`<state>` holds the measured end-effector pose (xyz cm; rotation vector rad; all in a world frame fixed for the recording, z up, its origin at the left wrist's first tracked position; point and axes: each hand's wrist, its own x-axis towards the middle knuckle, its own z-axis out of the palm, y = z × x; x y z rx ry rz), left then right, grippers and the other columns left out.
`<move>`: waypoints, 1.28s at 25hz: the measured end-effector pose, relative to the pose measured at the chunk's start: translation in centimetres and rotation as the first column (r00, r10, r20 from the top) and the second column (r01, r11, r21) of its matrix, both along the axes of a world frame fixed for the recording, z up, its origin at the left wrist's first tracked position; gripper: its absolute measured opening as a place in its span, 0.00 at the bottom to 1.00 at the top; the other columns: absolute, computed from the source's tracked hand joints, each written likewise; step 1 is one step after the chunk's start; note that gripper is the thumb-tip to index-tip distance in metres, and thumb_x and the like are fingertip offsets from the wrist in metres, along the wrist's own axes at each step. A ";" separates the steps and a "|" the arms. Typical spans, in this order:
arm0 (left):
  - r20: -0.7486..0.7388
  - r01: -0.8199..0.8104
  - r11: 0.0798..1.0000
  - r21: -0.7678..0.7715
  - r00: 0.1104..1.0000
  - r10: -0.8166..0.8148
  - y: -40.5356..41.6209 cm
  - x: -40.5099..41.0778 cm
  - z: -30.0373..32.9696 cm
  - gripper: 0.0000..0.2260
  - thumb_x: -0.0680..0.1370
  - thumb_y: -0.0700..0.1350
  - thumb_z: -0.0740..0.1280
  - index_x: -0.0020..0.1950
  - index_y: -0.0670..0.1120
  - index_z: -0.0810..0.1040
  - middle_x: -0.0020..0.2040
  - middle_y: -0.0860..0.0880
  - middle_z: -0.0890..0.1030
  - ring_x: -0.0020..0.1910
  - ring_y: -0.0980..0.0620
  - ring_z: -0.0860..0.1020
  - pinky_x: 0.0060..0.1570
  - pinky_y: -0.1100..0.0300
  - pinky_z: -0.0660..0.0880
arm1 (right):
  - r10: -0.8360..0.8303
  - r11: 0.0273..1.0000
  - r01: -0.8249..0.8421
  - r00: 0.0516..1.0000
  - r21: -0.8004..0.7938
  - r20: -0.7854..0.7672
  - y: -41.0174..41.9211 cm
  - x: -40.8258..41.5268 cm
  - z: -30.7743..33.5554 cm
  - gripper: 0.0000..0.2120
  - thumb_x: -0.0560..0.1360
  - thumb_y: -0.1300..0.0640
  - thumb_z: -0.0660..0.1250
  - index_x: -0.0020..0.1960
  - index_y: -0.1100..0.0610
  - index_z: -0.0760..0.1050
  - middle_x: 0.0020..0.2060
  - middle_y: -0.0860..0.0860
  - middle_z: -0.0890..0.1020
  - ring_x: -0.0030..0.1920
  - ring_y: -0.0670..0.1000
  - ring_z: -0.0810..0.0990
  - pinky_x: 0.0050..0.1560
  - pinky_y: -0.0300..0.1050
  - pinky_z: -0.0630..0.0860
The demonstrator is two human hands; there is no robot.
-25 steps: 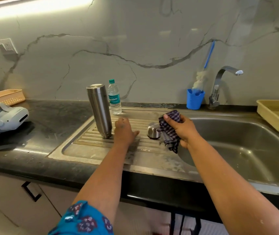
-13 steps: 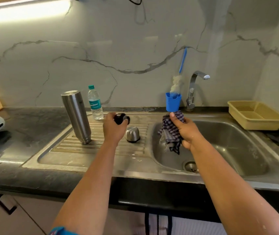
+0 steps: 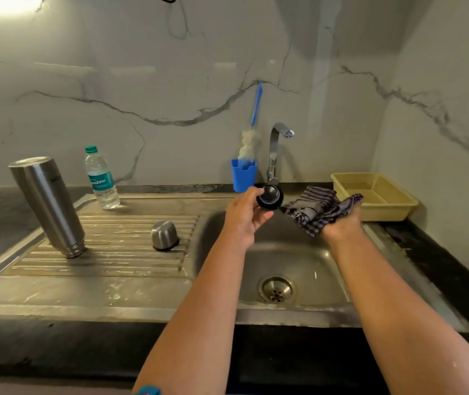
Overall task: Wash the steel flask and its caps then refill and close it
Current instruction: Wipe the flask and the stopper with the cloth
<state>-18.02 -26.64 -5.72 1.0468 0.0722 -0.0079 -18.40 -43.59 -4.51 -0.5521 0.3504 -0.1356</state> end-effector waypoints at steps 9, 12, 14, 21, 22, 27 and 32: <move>-0.058 0.050 0.993 -0.111 0.997 -0.057 0.1 2.4 -4.3 0.10 0.81 0.40 0.64 0.62 0.41 0.77 0.57 0.41 0.83 0.56 0.46 0.82 0.49 0.55 0.82 | 0.253 0.965 -0.243 0.963 -0.099 0.094 1.7 2.1 -2.7 0.29 0.82 0.41 0.46 0.68 0.60 0.71 0.66 0.60 0.74 0.62 0.61 0.74 0.62 0.56 0.70; -0.046 0.075 0.997 -0.017 0.996 -0.076 -0.2 2.7 -4.9 0.10 0.83 0.39 0.62 0.61 0.41 0.79 0.54 0.42 0.85 0.53 0.46 0.84 0.49 0.54 0.81 | 0.382 0.762 -0.278 0.922 -0.585 0.059 4.7 1.9 -3.7 0.22 0.82 0.42 0.48 0.61 0.56 0.71 0.58 0.61 0.78 0.55 0.57 0.78 0.56 0.53 0.75; -0.055 0.103 0.994 0.047 0.993 -0.100 0.1 2.7 -5.4 0.11 0.83 0.42 0.62 0.61 0.40 0.80 0.53 0.41 0.85 0.51 0.46 0.84 0.49 0.53 0.80 | 0.344 0.334 -0.149 0.938 -0.931 -0.026 5.7 2.1 -4.9 0.14 0.82 0.43 0.53 0.62 0.50 0.65 0.61 0.53 0.72 0.58 0.52 0.75 0.62 0.52 0.72; -0.105 0.106 0.987 0.119 0.990 -0.094 0.0 3.3 -5.8 0.14 0.79 0.49 0.69 0.58 0.41 0.80 0.50 0.43 0.86 0.50 0.48 0.84 0.48 0.54 0.79 | 0.326 -0.051 0.073 0.944 -0.996 0.052 3.7 3.3 -6.2 0.17 0.79 0.43 0.58 0.65 0.50 0.66 0.61 0.49 0.66 0.58 0.47 0.70 0.59 0.44 0.68; -0.124 0.109 0.989 0.100 0.988 -0.097 0.1 3.6 -5.9 0.14 0.79 0.49 0.69 0.58 0.40 0.81 0.51 0.42 0.85 0.51 0.47 0.83 0.49 0.53 0.79 | 0.327 -0.066 0.122 0.940 -0.990 0.094 3.6 3.5 -6.3 0.17 0.79 0.44 0.60 0.64 0.50 0.68 0.60 0.48 0.68 0.57 0.45 0.70 0.58 0.42 0.67; -0.167 0.063 0.995 0.073 0.985 -0.050 0.6 3.7 -5.9 0.10 0.81 0.45 0.63 0.51 0.41 0.81 0.45 0.43 0.84 0.46 0.48 0.81 0.47 0.55 0.78 | 0.189 0.115 0.152 0.967 -0.982 0.172 3.4 4.3 -6.4 0.10 0.78 0.47 0.63 0.58 0.47 0.70 0.55 0.47 0.74 0.57 0.47 0.73 0.56 0.44 0.70; -0.162 0.150 0.975 0.164 0.979 -0.124 0.3 3.7 -6.0 0.10 0.80 0.44 0.67 0.57 0.39 0.81 0.44 0.45 0.84 0.42 0.52 0.82 0.41 0.60 0.78 | 0.183 0.380 -0.110 0.982 -0.918 -0.042 3.9 4.6 -6.6 0.13 0.81 0.45 0.54 0.60 0.49 0.71 0.56 0.53 0.77 0.57 0.53 0.76 0.60 0.57 0.75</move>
